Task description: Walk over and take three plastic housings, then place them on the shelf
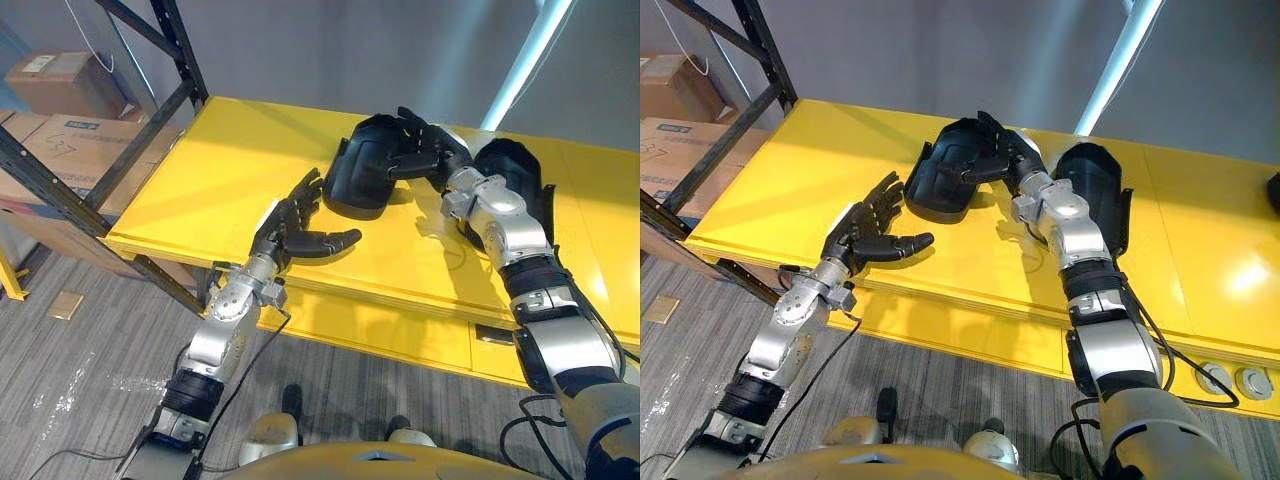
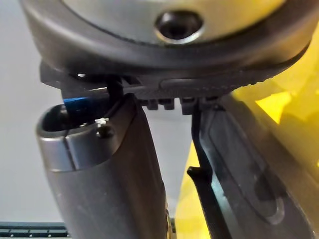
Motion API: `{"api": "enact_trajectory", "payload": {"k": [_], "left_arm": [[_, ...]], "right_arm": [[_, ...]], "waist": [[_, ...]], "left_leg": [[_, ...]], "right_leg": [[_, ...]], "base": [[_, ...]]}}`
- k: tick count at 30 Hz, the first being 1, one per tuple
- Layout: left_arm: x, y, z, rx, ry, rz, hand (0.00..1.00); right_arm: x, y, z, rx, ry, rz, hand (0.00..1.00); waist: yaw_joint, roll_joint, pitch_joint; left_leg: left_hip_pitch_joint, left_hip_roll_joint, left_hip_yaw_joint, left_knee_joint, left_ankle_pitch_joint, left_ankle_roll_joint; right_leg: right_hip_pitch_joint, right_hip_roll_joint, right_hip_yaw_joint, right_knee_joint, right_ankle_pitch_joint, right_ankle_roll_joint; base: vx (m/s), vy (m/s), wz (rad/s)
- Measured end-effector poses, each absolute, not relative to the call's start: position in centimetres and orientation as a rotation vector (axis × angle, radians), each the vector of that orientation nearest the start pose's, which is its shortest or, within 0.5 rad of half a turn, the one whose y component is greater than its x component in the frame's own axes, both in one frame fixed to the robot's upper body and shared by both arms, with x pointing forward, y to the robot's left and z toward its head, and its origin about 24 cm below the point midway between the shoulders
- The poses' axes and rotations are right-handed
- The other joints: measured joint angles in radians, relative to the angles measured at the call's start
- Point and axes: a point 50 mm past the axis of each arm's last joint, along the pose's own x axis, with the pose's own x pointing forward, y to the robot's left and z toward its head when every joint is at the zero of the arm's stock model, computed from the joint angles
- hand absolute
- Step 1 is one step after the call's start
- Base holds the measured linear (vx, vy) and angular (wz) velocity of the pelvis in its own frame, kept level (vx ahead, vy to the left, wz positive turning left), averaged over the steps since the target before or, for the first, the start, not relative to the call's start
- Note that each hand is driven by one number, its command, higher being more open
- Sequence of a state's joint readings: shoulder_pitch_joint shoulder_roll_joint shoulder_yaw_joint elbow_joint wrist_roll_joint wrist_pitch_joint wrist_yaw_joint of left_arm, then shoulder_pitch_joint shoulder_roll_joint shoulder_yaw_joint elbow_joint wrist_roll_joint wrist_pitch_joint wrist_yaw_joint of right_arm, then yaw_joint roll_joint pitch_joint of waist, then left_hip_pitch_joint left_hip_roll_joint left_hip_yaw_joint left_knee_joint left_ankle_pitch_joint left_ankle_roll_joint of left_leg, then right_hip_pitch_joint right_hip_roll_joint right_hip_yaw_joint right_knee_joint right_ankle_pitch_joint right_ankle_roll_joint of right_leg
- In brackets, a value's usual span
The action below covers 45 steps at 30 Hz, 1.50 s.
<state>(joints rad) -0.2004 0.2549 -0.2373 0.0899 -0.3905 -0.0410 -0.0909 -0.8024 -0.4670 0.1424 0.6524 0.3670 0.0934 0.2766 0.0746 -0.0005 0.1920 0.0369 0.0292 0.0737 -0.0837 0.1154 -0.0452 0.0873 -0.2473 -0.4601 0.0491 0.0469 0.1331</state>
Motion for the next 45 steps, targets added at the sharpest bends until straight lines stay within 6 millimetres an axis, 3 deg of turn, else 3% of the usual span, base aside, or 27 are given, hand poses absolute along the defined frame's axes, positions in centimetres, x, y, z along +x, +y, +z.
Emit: {"api": "enact_trajectory", "payload": {"k": [11,18,30,45], "left_arm": [[28.3,12.5,7.2,-0.142,-0.082,-0.41,1.0],[27.8,12.5,9.4,-0.116,-0.174,-0.467,1.0],[28.1,14.3,10.1,-0.098,-0.204,-0.408,1.0],[27.3,15.3,10.0,-0.092,-0.22,-0.404,1.0]], "right_arm": [[38.5,-19.3,15.0,-0.152,-0.009,0.323,1.0],[38.4,-19.3,14.8,-0.151,-0.001,0.34,1.0],[38.4,-19.6,13.9,-0.144,0.025,0.372,1.0],[38.3,-20.2,15.6,-0.131,-0.117,0.321,1.0]], "waist": [[0.002,0.0,0.0],[0.002,-0.001,0.0],[0.004,-0.006,0.003],[0.005,-0.023,0.007]], "left_leg": [[0.001,0.001,-0.015,-0.001,0.004,-0.003],[0.005,0.0,-0.03,-0.004,0.008,-0.003],[-0.001,0.001,-0.046,-0.005,0.019,-0.003],[0.01,0.02,-0.037,-0.005,0.023,-0.008]], "right_leg": [[0.006,0.005,-0.007,0.0,-0.002,-0.004],[0.022,0.005,-0.027,0.0,-0.006,-0.007],[0.025,0.006,-0.037,0.001,-0.006,-0.007],[0.034,0.022,-0.028,-0.002,-0.005,-0.008]], "base": [[0.0,0.0,0.01],[-0.01,-0.01,0.08],[-0.01,-0.009,0.03],[-0.01,-0.011,-0.01]]}}
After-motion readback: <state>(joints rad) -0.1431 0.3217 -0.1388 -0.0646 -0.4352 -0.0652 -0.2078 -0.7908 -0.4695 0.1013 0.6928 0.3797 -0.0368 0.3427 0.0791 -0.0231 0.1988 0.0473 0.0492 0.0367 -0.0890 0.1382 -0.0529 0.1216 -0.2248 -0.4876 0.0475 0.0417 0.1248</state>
